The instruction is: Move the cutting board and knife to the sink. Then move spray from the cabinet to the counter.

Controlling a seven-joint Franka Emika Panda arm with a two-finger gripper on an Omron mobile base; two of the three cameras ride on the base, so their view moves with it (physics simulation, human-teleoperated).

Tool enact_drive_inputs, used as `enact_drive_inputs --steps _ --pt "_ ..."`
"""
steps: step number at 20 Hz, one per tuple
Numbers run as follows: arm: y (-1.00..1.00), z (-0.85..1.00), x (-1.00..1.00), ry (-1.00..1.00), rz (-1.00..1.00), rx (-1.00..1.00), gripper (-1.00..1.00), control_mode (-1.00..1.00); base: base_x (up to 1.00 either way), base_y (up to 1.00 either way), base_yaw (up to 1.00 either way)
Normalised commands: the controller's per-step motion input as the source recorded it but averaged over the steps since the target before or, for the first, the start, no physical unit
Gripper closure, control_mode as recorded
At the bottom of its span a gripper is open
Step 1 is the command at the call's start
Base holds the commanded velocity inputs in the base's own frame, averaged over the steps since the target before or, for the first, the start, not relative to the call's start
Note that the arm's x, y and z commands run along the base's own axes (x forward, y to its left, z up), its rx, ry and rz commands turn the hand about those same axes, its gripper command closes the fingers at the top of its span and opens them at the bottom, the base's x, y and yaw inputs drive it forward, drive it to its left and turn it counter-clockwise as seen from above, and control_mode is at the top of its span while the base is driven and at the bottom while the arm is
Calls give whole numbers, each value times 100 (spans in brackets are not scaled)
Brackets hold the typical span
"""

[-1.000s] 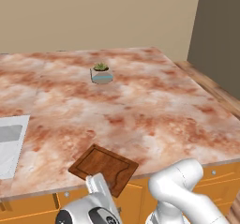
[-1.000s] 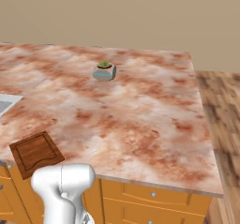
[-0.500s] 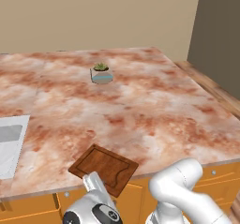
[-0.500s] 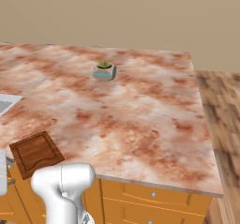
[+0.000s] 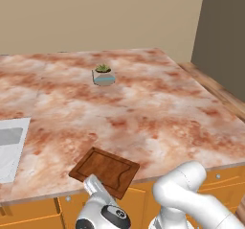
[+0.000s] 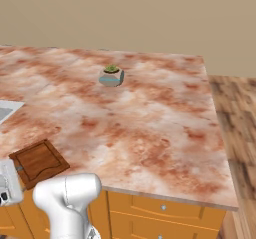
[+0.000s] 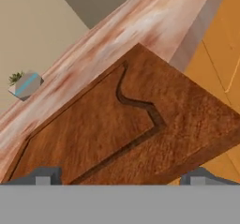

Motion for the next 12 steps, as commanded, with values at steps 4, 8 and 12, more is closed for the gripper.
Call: enact_drive_inputs --steps 4,8,12 --pt "45 -27 0 -21 -12 6 -100 -100 0 0 0" --pt "24 -33 -10 -20 -17 7 -100 -100 0 0 0" --pt "4 -25 0 -18 -18 7 -100 -100 0 0 0"
